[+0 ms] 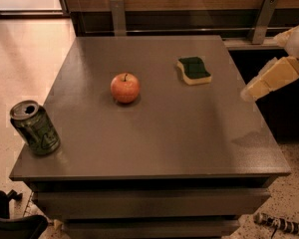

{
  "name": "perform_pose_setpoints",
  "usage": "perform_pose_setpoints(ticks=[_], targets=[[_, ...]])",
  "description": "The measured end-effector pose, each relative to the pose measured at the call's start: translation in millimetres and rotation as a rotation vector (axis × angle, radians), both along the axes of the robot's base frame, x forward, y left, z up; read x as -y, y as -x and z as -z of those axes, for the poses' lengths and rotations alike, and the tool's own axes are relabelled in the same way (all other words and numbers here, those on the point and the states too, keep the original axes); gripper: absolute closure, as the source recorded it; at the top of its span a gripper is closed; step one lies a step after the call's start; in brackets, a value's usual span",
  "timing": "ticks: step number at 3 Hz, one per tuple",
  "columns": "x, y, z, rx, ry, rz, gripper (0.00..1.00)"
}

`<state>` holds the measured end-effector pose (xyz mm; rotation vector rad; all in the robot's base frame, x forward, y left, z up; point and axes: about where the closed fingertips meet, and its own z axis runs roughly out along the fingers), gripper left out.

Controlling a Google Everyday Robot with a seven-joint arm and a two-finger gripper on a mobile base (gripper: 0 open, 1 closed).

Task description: Pick sponge

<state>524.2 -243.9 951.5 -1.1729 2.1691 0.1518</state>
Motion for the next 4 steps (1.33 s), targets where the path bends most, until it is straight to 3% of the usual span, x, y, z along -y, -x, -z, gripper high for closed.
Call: perform_pose_setpoints(ticks=[1,2,3,4], targets=[[-8.7,-31.6,17.9,0.083,-0.175,0.047,0.00],[-22.4,-62.8,25.1,0.201,-0.308,0.066,0.00],[-26.4,-89.1,22.7,0.320,-0.375,0.109,0.00],[-26.7,-98.9,16.9,0.363,-0.385,0.130,0.00]])
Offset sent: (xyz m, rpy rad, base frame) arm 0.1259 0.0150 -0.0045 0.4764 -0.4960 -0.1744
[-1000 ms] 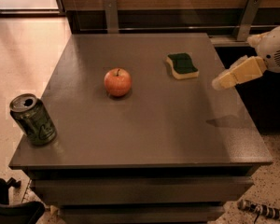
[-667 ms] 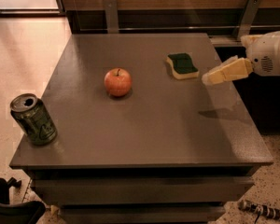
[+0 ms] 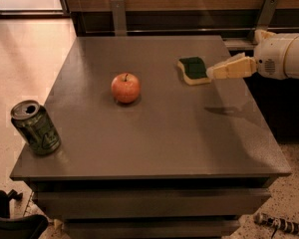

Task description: Pick sponge

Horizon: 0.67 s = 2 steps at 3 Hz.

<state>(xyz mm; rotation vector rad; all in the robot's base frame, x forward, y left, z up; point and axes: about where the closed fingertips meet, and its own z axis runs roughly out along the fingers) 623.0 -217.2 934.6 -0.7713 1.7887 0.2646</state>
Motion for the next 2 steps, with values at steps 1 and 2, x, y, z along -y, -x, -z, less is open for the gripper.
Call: perform_pose_setpoints(ticks=[1,2], targets=[[0.0,0.0,0.0,0.000,0.000,0.000,0.00],[-17.5,-16.5,28.4,-0.024,-0.072,-0.006,0.00]])
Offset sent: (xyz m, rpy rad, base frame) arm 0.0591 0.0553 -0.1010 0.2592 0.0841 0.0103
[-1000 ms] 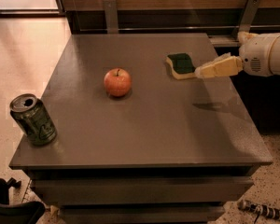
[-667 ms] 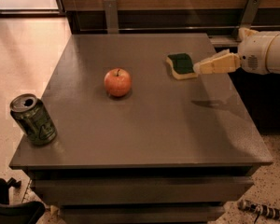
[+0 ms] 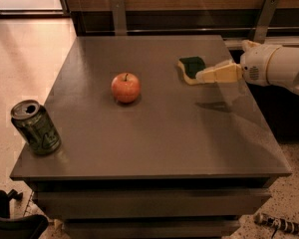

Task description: Pick sponge

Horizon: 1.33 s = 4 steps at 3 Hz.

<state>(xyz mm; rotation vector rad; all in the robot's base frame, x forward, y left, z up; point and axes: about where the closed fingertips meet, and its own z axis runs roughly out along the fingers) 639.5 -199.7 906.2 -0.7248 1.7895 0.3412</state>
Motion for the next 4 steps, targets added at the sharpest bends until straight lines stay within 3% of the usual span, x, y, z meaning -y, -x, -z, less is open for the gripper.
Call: perform_pose_setpoints(ticks=[2,3,4], targets=[[-37.8,-33.6,75.2,-0.018,-0.171,-0.011,0.00],[-48.4,-44.0,92.4,-0.010,-0.216,-0.006,0.16],[-50.2,-45.7,89.5,-0.008,-0.223,-0.004,0.41]])
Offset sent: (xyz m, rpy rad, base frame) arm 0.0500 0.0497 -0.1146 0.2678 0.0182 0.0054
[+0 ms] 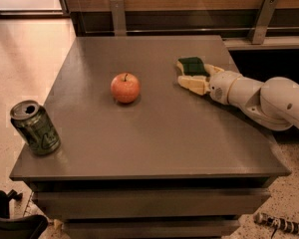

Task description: Pick sponge

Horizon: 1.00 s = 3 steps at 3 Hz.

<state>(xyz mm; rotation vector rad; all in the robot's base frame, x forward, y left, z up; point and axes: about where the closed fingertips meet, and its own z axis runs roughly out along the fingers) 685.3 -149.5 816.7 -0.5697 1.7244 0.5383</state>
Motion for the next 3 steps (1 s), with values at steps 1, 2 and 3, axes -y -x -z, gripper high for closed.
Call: perform_pose_setpoints(ticks=[1,2,3], targets=[[0.0,0.0,-2.4,0.000,0.000,0.000,0.64],[-2.3,-0.2,-2.3,0.000,0.000,-0.003,0.85],[-4.8,-0.3,-2.3,0.000,-0.001,-0.007,1.00]])
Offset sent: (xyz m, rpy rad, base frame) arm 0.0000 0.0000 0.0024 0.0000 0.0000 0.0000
